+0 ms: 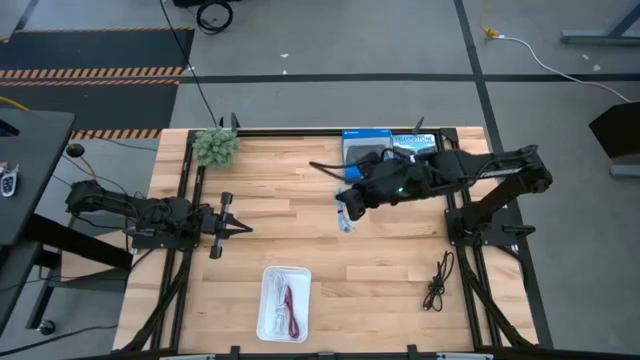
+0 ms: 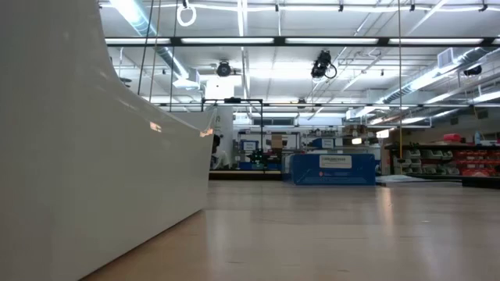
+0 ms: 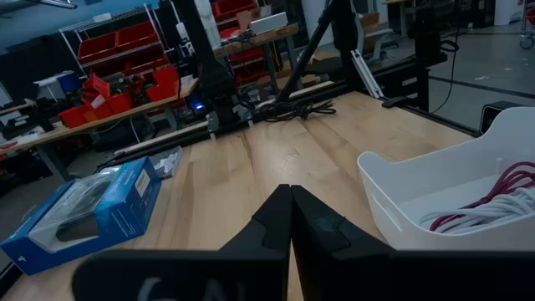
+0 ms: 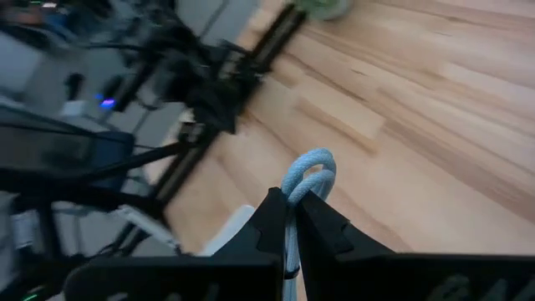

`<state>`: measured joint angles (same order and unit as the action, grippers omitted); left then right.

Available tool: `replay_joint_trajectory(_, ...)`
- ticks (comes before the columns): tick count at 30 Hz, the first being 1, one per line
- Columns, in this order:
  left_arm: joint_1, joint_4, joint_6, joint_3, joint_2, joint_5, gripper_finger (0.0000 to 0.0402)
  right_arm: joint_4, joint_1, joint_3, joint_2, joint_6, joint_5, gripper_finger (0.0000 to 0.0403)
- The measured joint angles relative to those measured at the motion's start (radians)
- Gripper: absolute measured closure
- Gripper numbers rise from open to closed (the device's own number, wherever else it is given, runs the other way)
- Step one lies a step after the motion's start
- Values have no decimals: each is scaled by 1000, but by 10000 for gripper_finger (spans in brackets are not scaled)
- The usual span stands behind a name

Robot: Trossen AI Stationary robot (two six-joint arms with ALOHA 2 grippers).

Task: Pick and place USB-C Cables
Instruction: Put the blue charger cable into the bin

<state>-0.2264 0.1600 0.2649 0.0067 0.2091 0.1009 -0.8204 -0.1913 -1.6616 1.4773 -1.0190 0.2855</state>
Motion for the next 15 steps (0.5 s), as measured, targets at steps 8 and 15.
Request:
replay_joint_trajectory(8,0,0,0,0,0,0,390,213,-5,-38,1,125,-40,385)
replay_joint_trajectory(15,0,1,0,0,0,0,390,379,-8,-38,44,211,-6,385)
